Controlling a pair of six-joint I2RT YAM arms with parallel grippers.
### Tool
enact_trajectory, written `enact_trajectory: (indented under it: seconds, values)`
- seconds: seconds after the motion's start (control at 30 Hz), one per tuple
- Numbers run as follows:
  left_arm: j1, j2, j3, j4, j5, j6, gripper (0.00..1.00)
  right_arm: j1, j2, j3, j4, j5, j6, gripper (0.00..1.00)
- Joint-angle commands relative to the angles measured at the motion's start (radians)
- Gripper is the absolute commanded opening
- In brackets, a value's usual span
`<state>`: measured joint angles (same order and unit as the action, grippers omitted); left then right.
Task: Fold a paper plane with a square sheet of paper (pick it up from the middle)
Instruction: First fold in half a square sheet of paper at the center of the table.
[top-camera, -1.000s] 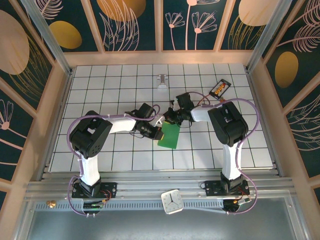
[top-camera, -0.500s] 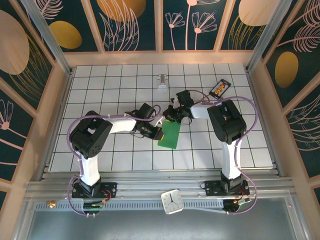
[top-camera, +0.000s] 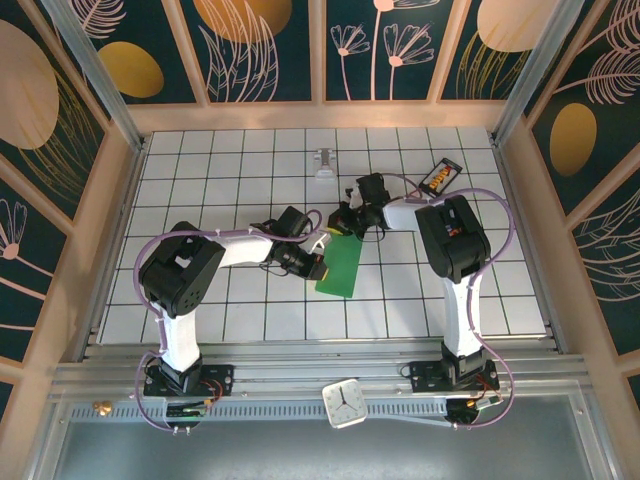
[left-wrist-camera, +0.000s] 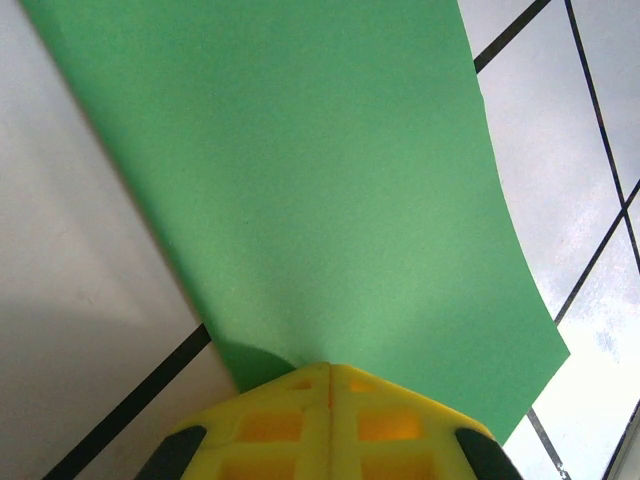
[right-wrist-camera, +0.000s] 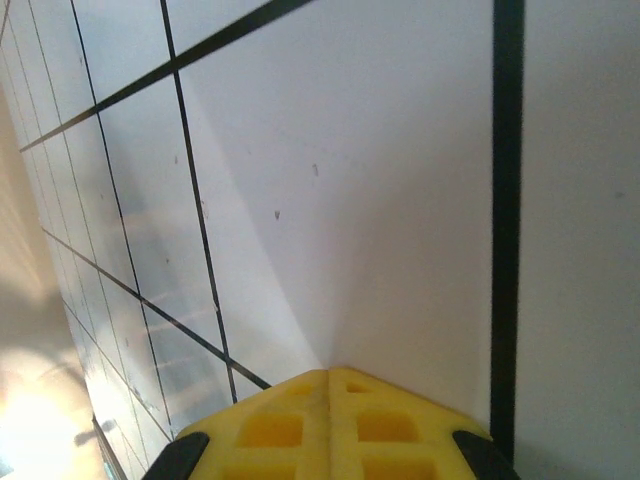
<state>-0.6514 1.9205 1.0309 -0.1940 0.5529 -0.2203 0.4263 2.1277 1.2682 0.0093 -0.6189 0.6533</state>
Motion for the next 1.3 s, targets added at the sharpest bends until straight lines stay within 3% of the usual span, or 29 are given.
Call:
enact_trajectory:
  seconds: [0.0, 0.37, 0.73, 1.13, 1.27]
  values:
    - [-0.024, 0.112, -0.084, -0.263, -0.147, 0.025, 0.0, -0.073, 0.064, 0.026, 0.008, 0.206, -0.039, 0.0]
    - [-0.024, 0.11, -0.071, -0.255, -0.142, 0.016, 0.0, -0.132, 0.02, 0.08, -0.004, 0.181, -0.069, 0.0]
    - [-0.024, 0.107, -0.065, -0.248, -0.142, 0.007, 0.0, -0.018, -0.211, -0.186, 0.088, 0.084, -0.064, 0.0]
    - [-0.024, 0.086, -0.065, -0.243, -0.141, -0.006, 0.0, 0.045, -0.112, -0.162, 0.109, 0.073, -0.061, 0.0]
    - [-0.024, 0.028, -0.02, -0.222, -0.093, -0.041, 0.15, 0.03, -0.091, -0.179, 0.095, 0.101, -0.089, 0.0]
